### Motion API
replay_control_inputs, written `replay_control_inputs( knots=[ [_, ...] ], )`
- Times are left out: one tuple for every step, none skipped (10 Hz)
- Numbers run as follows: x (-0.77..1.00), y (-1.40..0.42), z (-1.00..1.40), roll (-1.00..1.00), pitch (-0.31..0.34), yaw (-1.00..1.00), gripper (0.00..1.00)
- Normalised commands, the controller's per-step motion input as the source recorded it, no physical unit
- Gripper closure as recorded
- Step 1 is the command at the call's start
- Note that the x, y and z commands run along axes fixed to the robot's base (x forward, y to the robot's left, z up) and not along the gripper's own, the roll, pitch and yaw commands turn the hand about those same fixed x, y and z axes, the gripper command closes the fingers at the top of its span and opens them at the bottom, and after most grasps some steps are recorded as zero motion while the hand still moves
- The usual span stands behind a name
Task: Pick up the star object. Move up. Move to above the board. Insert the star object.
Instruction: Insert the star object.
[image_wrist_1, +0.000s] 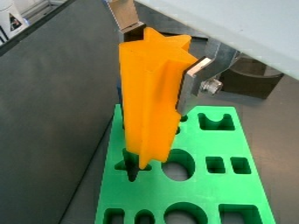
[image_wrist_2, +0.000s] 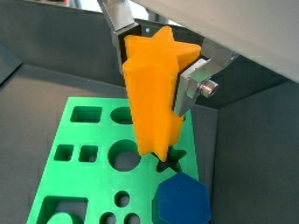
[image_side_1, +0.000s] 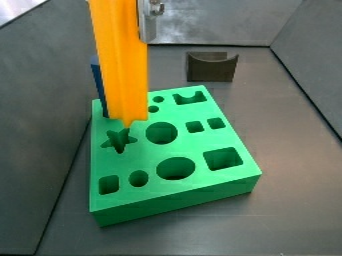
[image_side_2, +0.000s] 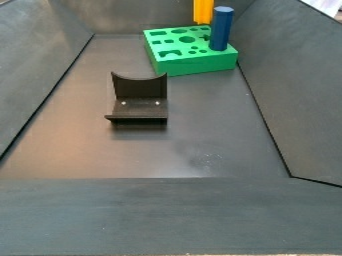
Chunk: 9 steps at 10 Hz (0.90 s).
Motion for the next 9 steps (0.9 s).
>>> replay_control_inputs(
  knots=[
    [-0.17,0.0,-0.25,0.07,-0.041,0.0,1.0],
    [-0.45,0.0,-0.66,0.29,-0.083,0.0,1.0],
    [-0.49,0.0,-0.71,0.28,-0.114,0.0,1.0],
    [-0.25,-0.01,-0.36,0.06,-0.109,0.0,1.0],
    [-0.04,-0.08,-0.11,0.0,-0.097,0.05,1.0],
    [0.0,-0.19,-0.35,0.01,-0.087,0.1,1.0],
    [0.26,-0.16,-0.45,0.04,-0.016,0.17,1.0],
    [0.34,-0.06,-0.55,0.07,-0.009,0.26,1.0],
    [0.18,0.0,-0.53,0.15,-0.001,0.37,1.0]
  ],
)
